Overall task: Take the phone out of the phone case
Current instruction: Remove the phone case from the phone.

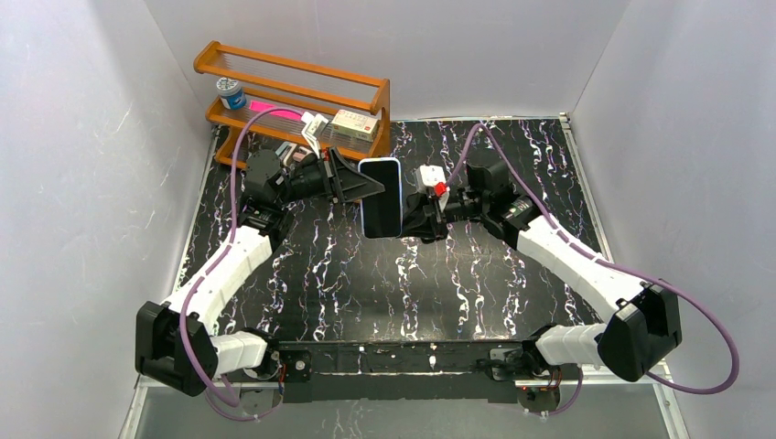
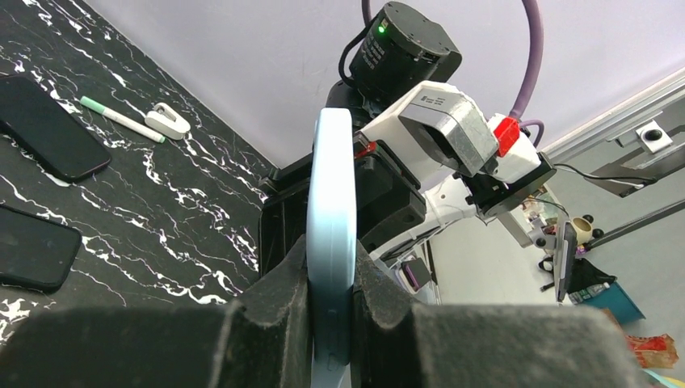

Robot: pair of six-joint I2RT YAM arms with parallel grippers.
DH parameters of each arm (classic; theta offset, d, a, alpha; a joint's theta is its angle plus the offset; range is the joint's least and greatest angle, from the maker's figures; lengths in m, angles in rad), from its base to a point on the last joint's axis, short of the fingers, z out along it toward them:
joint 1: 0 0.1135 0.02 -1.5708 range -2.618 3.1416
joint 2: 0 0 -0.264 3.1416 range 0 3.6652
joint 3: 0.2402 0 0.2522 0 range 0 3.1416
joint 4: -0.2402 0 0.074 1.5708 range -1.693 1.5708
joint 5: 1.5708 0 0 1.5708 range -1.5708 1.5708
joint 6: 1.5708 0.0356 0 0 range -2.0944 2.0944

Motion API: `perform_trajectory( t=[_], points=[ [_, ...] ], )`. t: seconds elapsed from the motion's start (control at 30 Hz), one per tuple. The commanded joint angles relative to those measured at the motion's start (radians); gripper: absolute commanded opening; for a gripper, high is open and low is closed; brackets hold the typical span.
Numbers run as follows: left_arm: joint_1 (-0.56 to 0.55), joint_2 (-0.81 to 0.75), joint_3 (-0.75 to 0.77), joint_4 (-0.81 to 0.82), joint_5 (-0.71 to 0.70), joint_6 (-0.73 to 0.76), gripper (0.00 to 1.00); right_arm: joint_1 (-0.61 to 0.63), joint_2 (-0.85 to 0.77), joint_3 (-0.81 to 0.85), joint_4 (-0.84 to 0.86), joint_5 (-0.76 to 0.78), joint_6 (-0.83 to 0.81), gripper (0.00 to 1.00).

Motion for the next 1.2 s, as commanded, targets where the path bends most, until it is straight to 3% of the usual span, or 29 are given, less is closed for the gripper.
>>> perform_trajectory(
  t=[0.0,0.1,0.27,0.37,0.57,0.83,0.97,1.17],
  points=[
    [-0.030,-0.007,0.048,0.027,0.093,-0.095,0.00,-0.001,0.005,0.029,0.196,0.242,-0.097,0.01],
    [-0.032,-0.006,0.044,0.031,0.100,-0.100,0.00,-0.001,-0.005,-0.016,0.350,0.368,-0.034,0.01],
    [-0.031,-0.011,0.025,0.041,0.085,-0.098,0.00,-0.001,0.001,-0.021,0.393,0.438,0.093,0.06],
    [-0.031,-0.016,0.015,0.044,0.050,-0.079,0.00,-0.001,-0.031,-0.076,0.447,0.478,0.182,0.14],
    [-0.005,-0.021,0.003,-0.014,-0.083,0.011,0.00,-0.001,-0.164,-0.200,0.471,0.545,0.297,0.46],
    [0.009,-0.037,0.017,-0.161,-0.336,0.174,0.00,-0.003,-0.324,-0.247,0.293,0.688,0.563,0.70],
    [0.009,-0.041,-0.015,-0.119,-0.396,0.127,0.00,-0.001,-0.345,-0.229,0.242,0.687,0.799,0.73],
    [0.009,-0.044,-0.060,-0.045,-0.409,0.025,0.00,-0.003,-0.314,-0.242,0.287,0.645,1.176,0.71]
  ],
)
